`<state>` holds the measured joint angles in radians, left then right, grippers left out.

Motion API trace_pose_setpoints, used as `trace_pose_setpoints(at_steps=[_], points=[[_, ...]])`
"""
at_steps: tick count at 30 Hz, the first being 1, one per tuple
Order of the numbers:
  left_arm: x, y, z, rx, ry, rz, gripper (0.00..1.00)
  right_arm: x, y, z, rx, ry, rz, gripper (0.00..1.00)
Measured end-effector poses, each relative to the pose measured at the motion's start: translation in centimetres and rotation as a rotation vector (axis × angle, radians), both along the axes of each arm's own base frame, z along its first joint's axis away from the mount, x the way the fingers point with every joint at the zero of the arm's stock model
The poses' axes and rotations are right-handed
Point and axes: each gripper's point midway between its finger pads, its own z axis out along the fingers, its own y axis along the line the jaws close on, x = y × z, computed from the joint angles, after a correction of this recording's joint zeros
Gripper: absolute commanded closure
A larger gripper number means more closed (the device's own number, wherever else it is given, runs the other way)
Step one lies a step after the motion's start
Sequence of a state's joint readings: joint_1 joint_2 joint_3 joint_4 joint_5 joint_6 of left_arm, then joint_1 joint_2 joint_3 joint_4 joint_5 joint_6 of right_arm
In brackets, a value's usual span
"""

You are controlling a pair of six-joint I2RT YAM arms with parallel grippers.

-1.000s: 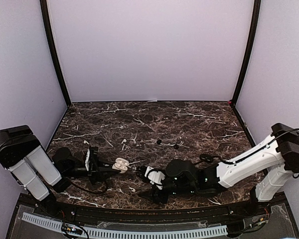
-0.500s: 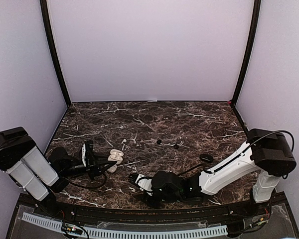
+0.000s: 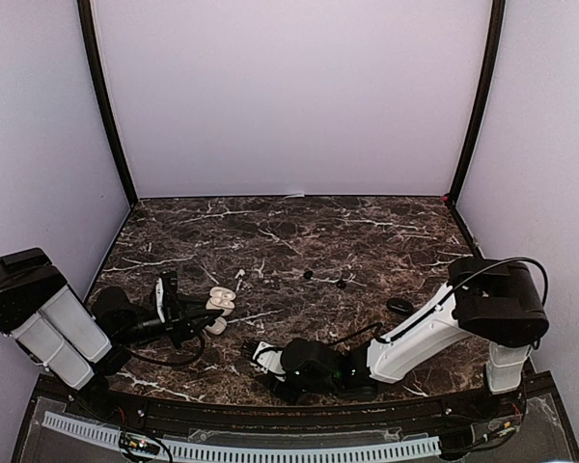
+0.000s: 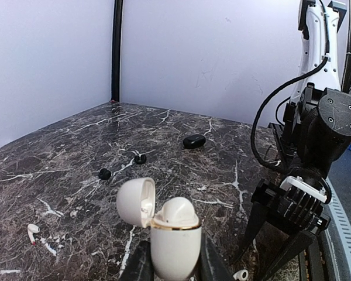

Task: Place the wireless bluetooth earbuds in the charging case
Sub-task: Pick up the right earbud from the center of the board.

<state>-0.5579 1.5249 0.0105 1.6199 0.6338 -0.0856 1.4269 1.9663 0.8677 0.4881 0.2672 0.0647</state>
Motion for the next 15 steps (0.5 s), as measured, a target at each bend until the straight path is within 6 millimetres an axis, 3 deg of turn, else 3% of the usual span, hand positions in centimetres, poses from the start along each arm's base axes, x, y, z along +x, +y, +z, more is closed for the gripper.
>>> trace_pose_setpoints(at_steps=[15], points=[[-0.2,-0.1,0.0,0.005,-0.011,-0.014,1.0,1.3,0.8,-0.1,0.032,0.032,0.003,0.74]])
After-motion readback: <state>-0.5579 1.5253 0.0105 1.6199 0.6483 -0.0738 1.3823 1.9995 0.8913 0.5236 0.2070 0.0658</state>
